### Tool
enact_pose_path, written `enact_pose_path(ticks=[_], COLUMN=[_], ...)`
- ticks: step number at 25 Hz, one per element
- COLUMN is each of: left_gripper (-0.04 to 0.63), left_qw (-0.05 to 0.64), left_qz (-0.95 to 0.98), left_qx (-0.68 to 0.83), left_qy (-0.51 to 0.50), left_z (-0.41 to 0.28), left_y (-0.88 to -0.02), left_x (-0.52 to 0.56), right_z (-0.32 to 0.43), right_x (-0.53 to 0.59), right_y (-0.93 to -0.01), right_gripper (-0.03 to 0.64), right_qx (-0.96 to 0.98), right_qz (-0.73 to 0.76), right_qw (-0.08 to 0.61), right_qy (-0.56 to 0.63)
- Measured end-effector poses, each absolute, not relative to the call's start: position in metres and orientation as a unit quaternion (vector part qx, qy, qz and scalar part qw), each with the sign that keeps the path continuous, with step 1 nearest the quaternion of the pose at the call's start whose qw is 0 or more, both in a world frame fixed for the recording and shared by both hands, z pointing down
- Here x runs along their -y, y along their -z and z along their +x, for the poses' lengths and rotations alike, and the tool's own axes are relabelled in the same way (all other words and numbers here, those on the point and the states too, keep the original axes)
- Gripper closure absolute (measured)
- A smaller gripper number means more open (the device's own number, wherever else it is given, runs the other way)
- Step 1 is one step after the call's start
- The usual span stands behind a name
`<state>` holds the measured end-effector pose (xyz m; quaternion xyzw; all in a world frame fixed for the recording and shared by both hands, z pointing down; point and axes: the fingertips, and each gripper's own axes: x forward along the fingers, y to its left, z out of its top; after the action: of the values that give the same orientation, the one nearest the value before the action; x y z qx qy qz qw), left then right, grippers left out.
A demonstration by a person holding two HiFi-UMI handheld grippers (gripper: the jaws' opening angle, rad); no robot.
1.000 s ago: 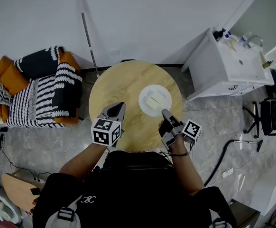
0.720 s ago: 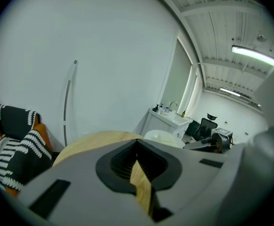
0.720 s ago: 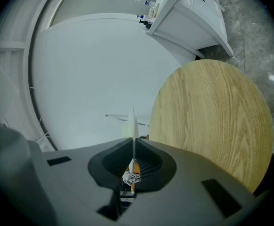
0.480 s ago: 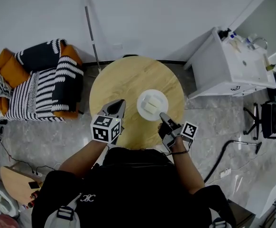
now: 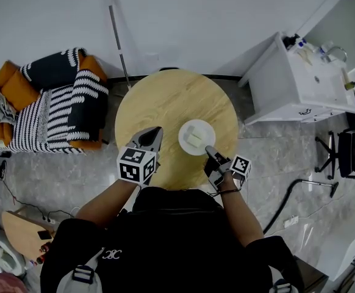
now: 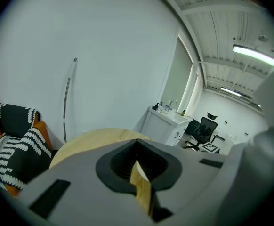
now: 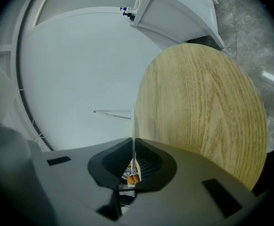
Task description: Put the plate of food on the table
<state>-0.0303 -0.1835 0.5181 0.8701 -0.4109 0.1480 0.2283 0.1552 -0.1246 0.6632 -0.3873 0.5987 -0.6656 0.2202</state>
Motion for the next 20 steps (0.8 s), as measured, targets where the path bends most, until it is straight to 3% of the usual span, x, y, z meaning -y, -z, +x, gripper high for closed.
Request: enact_pose_path(ticks=[20], left_gripper=[0.589], left_qw=[0.233], left_qz=[0.858], left_qx=[0.430], left_qy=[-0.159], left_z=[-0.042], left_y=[-0.522], left_x=[0.190], right_z=[0.138], right_x=[0.134], right_y=[-0.705], right_gripper=[0.588], right_qx=[-0.608], right_qz=[-0.346], right_qw=[0.186], right_qy=[0.690])
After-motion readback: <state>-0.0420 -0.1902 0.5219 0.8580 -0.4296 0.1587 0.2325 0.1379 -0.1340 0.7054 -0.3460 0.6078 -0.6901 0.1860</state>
